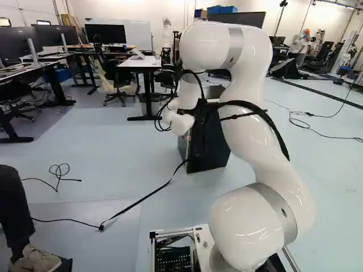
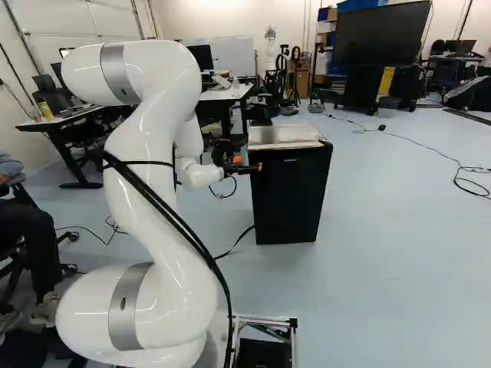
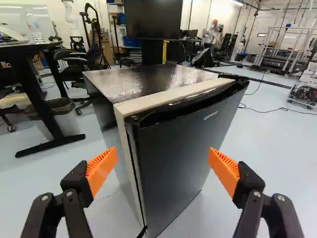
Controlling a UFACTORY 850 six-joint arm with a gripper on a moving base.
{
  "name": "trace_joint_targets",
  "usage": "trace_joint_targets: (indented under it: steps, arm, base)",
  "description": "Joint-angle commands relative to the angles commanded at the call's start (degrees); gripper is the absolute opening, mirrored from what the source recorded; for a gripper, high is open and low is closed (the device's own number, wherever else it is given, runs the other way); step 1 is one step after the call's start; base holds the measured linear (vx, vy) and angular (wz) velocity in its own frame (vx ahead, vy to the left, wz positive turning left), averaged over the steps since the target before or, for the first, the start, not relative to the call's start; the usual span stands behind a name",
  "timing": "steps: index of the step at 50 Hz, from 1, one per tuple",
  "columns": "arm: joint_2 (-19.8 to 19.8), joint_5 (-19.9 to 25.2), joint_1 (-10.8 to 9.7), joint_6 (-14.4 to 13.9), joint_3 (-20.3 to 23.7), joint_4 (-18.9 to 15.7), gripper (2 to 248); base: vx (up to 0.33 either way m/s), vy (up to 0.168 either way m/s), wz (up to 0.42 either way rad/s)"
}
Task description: Open the fridge door
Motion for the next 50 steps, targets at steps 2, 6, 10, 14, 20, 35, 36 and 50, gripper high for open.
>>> trace_joint_targets:
  steps: [2, 6, 10, 14, 20, 35, 36, 50]
  arm:
    - [-0.06, 0.0, -0.01, 0.0, -0.09, 0.08, 247]
    - [-0.18, 0.0, -0.03, 0.0, -0.28, 0.24, 247]
    - [-0.32, 0.0, -0.05, 0.0, -0.49, 0.4, 247]
    - [-0.47, 0.0, -0.07, 0.0, -0.72, 0.56, 247]
    - [-0.69, 0.0, -0.1, 0.0, -1.07, 0.8, 247]
    - [-1.27, 0.0, -0.18, 0.0, -1.96, 1.4, 247]
    - [-1.31, 0.0, -0.19, 0.0, -2.02, 1.44, 247]
    - [-1.85, 0.0, -0.26, 0.0, -2.86, 2.01, 247]
  base:
    - [0.0, 0.0, 0.0]
    - [0.0, 0.0, 0.0]
    - [0.0, 0.0, 0.0]
    - [0.0, 0.0, 0.0]
    - [0.0, 0.0, 0.0]
    - [0.0, 0.0, 0.0]
    - [0.0, 0.0, 0.0]
    - [0.0, 0.0, 0.0]
